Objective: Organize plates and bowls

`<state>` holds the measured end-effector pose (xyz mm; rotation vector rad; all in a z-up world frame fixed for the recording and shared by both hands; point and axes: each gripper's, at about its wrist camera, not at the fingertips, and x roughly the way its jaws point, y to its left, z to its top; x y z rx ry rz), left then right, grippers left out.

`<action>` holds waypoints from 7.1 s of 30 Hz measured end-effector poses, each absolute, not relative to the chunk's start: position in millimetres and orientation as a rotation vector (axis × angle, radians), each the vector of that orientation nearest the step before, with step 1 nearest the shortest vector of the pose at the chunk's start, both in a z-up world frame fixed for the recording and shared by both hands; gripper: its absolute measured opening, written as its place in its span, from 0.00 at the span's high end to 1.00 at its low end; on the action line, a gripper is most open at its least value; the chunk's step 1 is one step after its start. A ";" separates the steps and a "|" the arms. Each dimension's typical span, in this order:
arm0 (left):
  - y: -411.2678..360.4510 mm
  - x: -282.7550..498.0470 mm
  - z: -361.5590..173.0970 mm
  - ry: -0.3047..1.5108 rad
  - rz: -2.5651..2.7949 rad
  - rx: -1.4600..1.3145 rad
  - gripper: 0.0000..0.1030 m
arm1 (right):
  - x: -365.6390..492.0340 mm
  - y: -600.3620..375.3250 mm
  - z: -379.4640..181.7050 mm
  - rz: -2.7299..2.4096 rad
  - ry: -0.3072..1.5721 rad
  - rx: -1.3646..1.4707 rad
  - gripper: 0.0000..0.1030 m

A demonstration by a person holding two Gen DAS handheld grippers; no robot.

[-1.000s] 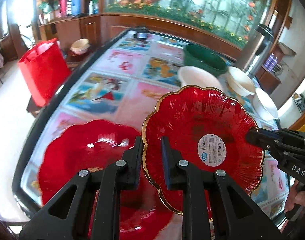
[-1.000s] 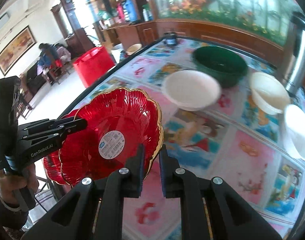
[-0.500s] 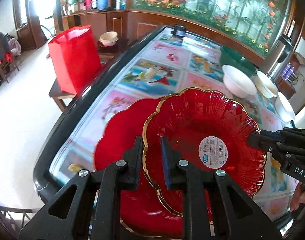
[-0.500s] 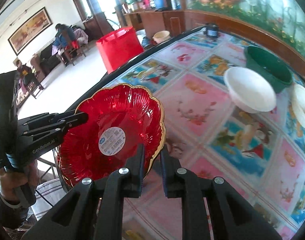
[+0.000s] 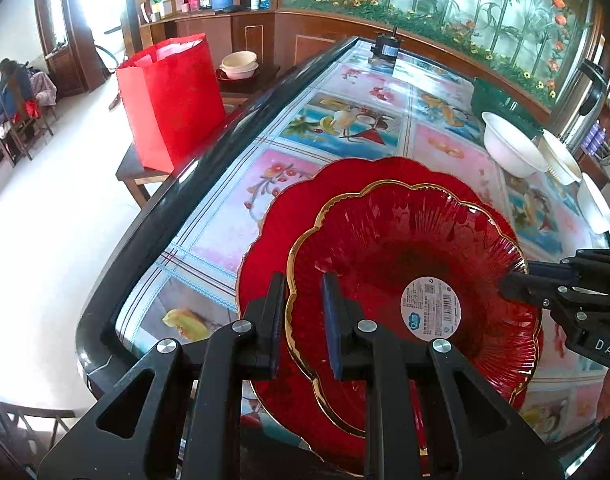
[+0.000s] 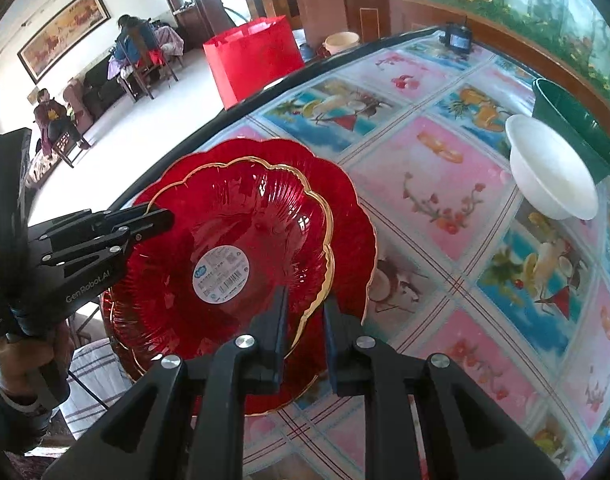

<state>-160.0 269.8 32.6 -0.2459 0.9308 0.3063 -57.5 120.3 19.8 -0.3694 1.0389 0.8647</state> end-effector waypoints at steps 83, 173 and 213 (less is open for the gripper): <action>100.4 73.4 115.4 0.821 0.073 -0.215 0.46 | 119.2 -80.0 68.2 0.489 0.949 0.168 0.36; 92.8 -44.1 98.5 0.847 -0.012 -0.231 0.80 | -1.5 -93.6 85.9 0.499 0.849 0.045 0.71; 69.9 -102.7 43.3 0.985 -0.110 -0.237 0.80 | -82.1 -116.6 28.5 0.491 0.999 0.026 0.68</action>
